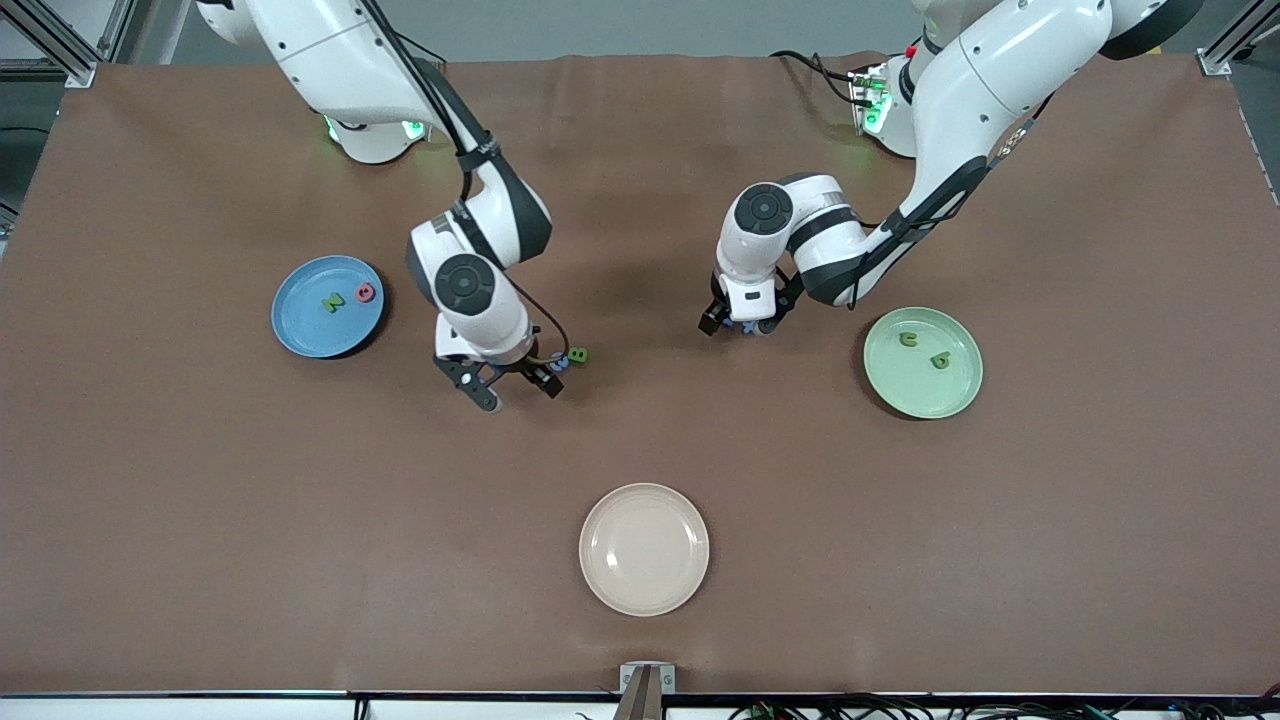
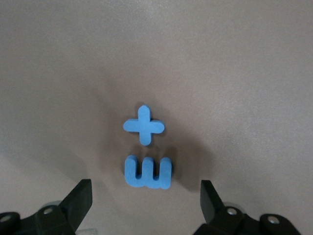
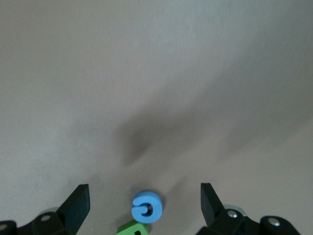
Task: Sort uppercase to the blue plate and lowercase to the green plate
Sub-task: 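Move the left gripper to the blue e while the right gripper reaches the G, then grasp the blue e with the left gripper while the right gripper grasps the G, then place the e on the green plate while the right gripper drops the G, then move the left gripper to the blue x while the right gripper reaches the B, then grasp the blue x with the left gripper while the right gripper grasps the B, then place the x on the green plate while the right gripper drops the B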
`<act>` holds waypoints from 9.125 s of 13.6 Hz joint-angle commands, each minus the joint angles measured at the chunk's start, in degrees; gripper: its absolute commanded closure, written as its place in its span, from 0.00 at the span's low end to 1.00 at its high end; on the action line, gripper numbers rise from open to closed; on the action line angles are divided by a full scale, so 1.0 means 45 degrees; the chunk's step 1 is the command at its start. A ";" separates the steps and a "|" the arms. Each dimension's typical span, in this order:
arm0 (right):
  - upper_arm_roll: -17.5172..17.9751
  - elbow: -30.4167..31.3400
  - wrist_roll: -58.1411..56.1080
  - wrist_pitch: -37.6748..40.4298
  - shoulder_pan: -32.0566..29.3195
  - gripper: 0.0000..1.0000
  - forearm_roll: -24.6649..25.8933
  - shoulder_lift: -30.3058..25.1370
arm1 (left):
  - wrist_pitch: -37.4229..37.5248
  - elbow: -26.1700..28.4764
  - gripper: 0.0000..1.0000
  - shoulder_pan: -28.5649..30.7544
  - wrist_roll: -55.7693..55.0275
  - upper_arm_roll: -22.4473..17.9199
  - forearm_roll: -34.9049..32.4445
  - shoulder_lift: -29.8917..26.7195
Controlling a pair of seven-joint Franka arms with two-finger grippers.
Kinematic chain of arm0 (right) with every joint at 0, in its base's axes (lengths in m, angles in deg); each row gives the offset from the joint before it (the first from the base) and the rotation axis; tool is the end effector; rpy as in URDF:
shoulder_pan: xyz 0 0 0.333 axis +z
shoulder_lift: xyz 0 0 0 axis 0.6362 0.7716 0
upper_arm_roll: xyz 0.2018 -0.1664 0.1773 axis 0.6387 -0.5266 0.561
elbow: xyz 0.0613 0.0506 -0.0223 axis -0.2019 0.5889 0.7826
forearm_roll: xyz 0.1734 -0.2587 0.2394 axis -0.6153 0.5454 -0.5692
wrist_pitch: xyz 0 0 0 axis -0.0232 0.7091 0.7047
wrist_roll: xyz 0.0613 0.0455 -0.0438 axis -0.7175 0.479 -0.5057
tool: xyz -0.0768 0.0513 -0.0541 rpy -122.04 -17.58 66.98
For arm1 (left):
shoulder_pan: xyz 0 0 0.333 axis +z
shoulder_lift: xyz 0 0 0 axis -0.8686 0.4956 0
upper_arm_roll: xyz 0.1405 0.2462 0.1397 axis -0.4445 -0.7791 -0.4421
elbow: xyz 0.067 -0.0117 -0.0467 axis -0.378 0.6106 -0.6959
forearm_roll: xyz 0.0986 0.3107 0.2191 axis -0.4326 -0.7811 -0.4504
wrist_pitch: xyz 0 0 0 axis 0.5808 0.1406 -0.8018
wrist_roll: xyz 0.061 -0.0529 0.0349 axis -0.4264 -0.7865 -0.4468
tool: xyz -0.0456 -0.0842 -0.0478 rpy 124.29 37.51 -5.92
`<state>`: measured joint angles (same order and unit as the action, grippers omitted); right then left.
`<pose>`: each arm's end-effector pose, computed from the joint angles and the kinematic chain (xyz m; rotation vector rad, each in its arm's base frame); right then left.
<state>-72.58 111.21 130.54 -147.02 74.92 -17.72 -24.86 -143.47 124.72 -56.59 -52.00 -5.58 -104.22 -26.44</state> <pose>0.5208 0.3499 0.2089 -2.9061 1.1822 0.0674 0.3987 -0.3808 0.1725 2.8124 1.3727 -0.1047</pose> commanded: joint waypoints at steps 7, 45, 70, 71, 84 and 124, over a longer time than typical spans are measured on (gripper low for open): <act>-0.0248 0.0057 0.0895 -0.0273 0.0802 0.05 0.0156 0.0627 | -0.0251 -0.0108 0.17 -0.0138 -0.0170 -0.0361 -0.0635 0.0144; -0.0268 0.7629 -1.3184 0.1489 -0.7262 1.00 0.1015 -0.6792 | 0.2996 0.0713 0.80 1.0389 1.7503 0.3919 -0.1297 -0.0229; -0.0131 0.4066 -0.7390 0.1778 -0.2053 0.00 0.0762 -0.4787 | 0.3168 -0.0341 0.01 0.5085 1.1455 0.4349 -0.1279 0.0339; -0.0131 0.3616 -0.7057 0.1759 -0.1837 0.00 0.0762 -0.4377 | 0.3109 -0.0458 0.01 0.4265 1.1103 0.3804 -0.1279 0.0340; -0.0171 -0.0041 -0.6274 -0.0698 0.0917 0.00 -0.0196 0.0058 | 0.1020 -0.0108 0.20 0.2051 0.9654 0.1340 -0.1513 0.0593; -0.0249 0.1515 -0.9250 0.0527 -0.0912 0.99 -0.0059 -0.1047 | 0.4300 0.2039 0.88 1.3099 1.7206 0.6455 -0.1454 -0.0481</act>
<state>-74.49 111.95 96.80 -146.00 75.69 -17.75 -23.25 -124.26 131.30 -1.97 21.35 22.01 -110.85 -27.02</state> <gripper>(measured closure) 0.652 0.727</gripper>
